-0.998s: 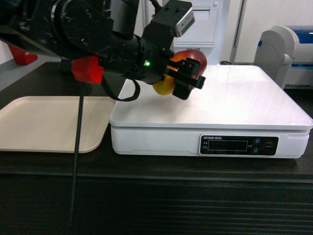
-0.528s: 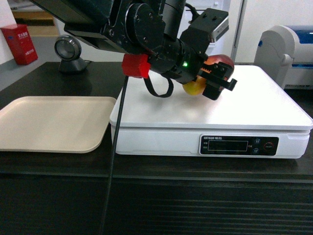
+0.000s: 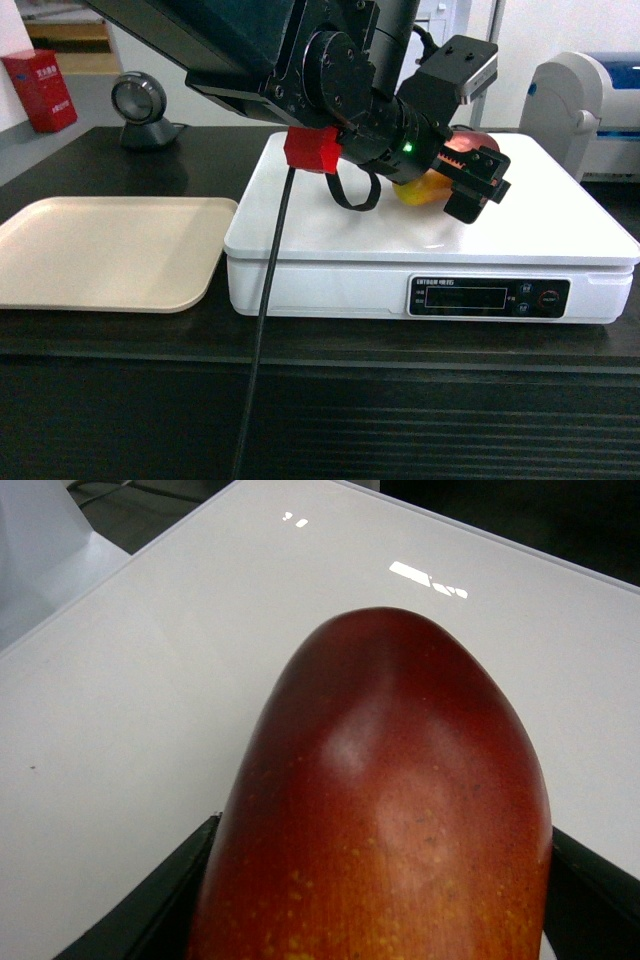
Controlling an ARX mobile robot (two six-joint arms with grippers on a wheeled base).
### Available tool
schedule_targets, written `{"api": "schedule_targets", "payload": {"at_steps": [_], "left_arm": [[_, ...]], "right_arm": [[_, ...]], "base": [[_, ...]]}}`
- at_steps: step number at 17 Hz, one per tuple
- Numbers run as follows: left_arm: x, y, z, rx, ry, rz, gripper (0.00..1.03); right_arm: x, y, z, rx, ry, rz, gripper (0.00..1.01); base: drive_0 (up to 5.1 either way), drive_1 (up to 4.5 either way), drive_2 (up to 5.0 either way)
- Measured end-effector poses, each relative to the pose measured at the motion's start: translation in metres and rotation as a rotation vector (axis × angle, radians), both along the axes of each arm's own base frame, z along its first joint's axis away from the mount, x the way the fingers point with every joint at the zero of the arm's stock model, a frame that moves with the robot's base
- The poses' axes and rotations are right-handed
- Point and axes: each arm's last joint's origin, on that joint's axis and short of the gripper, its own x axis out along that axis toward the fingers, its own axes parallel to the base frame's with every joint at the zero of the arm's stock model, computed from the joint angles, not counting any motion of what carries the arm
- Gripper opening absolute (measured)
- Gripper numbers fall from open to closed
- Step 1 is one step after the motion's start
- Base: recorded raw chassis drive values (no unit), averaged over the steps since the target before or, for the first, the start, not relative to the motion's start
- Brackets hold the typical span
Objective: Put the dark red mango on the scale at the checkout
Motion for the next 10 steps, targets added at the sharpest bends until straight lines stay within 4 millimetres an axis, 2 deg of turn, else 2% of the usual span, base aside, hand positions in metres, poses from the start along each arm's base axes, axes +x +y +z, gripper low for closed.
{"api": "schedule_targets", "payload": {"at_steps": [1,2,5,6,10], "left_arm": [[0.001,0.000,0.001,-0.005,-0.008,0.000,0.96],[0.001,0.000,0.002,-0.011,-0.018,-0.002,0.99],[-0.002,0.002,0.007,-0.038,-0.051,0.000,0.98],[-0.006,0.004,0.015,-0.065,-0.065,0.006,0.98],[-0.024,0.022,0.082,-0.262,-0.219,0.050,0.98]], "right_arm": [[0.000,0.000,0.000,0.000,0.000,0.000,0.98],[0.000,0.000,0.000,0.000,0.000,0.000,0.98],[0.000,0.000,0.000,0.000,0.000,0.000,0.98],[0.000,0.000,0.000,0.000,0.000,0.000,0.98],[0.000,0.000,0.000,0.000,0.000,0.000,0.98]], "base": [[0.0,0.00,0.0],[0.0,0.00,0.0],[0.0,0.00,0.0],[0.0,0.00,0.0],[0.0,0.00,0.0]]}}
